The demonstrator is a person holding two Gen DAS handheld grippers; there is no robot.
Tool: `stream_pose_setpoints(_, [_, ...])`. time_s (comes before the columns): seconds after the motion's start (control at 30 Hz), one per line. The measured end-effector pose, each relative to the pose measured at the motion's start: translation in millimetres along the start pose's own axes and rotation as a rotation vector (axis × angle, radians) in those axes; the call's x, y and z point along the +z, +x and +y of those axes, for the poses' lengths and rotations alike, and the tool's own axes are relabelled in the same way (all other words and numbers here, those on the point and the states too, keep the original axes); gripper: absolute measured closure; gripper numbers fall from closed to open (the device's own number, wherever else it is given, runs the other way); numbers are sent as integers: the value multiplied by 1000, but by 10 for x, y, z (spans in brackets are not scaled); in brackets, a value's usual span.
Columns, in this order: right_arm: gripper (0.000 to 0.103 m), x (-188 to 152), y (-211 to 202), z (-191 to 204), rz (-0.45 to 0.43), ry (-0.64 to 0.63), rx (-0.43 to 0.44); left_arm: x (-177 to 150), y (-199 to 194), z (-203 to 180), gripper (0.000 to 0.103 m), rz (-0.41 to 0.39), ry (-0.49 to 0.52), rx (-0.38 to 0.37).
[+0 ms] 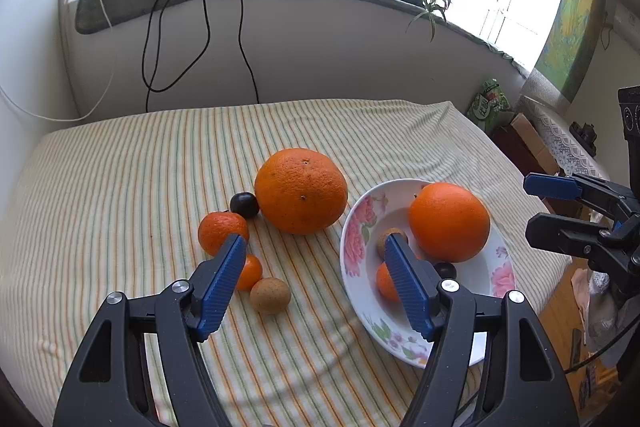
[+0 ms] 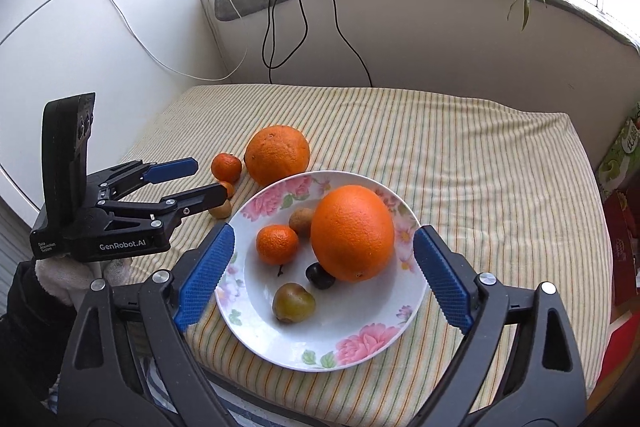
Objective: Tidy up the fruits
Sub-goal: 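Move both tools from the plate to the large orange on the cloth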
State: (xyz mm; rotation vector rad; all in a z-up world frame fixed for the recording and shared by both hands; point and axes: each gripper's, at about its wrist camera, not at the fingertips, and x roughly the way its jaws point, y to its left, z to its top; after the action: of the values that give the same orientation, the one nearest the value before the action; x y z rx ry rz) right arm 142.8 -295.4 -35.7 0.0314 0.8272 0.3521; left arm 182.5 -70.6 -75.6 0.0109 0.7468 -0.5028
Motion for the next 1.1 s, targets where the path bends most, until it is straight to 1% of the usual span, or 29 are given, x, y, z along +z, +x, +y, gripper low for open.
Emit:
stream_pose_setpoints(0.13, [10,184,110,-101,18,33,28,-11,1,57,31,-3,-18,0])
stream_pose_setpoints(0.33, [10,437,314,-143,44,55,71,12,47,82,31,-4,-24,-8])
stream_pose_setpoints(0.53, [10,647,641,-151,108,82,126,55,118,79,31,0,-24,-19])
stream_pose_setpoints(0.77, [10,834,1037,-61,188,74,181,119,250,128,32,16,-39,-26])
stream_pose_setpoints(0.9, [10,907,1253,-47,232,97,216,170,326,157,37,25,-49,-32])
stream_pose_setpoints(1.0, [10,940,1417,-37,269,118,245,219,391,167,38,35,-51,-33])
stream_pose_setpoints(1.1, [11,947,1542,-31,298,137,263,239,436,178,41,45,-46,-37])
